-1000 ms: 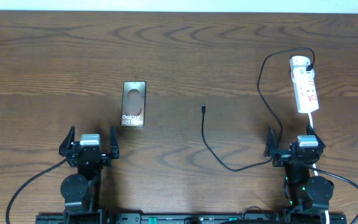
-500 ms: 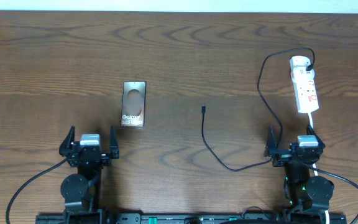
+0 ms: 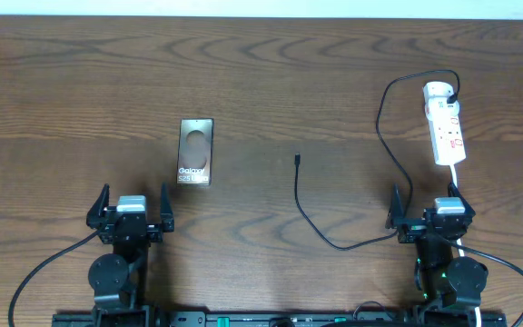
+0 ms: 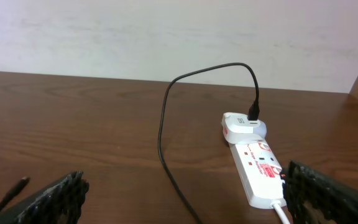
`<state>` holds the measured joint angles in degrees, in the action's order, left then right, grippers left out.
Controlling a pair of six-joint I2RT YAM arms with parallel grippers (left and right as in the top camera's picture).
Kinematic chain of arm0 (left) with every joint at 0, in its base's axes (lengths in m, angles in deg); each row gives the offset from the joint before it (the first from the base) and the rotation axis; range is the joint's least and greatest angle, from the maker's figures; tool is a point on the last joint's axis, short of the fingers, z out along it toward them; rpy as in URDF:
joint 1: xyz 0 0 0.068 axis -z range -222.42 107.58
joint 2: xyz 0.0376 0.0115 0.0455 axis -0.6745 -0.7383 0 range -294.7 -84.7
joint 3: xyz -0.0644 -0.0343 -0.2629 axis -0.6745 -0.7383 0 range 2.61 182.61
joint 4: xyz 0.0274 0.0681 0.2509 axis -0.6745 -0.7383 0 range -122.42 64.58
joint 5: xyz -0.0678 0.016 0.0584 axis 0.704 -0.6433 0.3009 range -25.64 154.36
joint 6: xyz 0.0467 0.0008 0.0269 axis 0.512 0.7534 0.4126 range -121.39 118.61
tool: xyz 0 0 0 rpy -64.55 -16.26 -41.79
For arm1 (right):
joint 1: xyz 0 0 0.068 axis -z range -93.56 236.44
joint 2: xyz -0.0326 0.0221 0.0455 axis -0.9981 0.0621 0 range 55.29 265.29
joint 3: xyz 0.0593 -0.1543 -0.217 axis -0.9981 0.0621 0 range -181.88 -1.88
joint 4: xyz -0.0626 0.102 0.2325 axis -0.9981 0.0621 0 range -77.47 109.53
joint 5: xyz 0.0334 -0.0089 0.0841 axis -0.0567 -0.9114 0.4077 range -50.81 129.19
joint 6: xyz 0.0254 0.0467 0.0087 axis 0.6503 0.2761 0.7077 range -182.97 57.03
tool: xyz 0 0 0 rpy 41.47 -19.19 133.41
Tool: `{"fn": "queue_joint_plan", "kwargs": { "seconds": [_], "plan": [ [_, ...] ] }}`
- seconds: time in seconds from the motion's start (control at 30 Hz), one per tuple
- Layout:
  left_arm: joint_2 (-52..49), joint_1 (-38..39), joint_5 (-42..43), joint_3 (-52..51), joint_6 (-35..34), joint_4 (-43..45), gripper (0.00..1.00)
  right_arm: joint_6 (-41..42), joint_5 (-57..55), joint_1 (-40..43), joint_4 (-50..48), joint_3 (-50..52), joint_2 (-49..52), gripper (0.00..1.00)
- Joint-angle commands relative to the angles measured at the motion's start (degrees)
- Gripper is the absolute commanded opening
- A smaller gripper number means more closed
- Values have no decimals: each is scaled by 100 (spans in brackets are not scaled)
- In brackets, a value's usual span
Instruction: Plug charger to phone and switch on socket
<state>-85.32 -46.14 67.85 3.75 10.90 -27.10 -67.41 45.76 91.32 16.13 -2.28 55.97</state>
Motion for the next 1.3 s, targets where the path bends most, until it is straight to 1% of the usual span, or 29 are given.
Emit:
{"fn": "queue_joint_plan", "kwargs": {
  "seconds": [0.0,0.37,0.57,0.8,1.03,1.27],
  "plan": [
    [33,-35,-11,87,52,-212,97,-52,-44,-44,24,9,-42,99],
    [-13,-33,-9,313,-59,-216,97,-52,-44,-44,22,9,-42,99],
    [-409,-33,-9,656,-59,-214,98,-52,-44,-44,24,9,-42,99],
    [-1349,-33,-9,1292,-59,-216,98,-52,-44,-44,24,9,-42,99],
    [-2518,-33,140,2164,-103,-262,97,-52,-44,-44,24,9,-42,99],
    [-3528,-33,358,3071,-328,-671,97,-52,-44,-44,24,9,-42,99]
  ]
}}
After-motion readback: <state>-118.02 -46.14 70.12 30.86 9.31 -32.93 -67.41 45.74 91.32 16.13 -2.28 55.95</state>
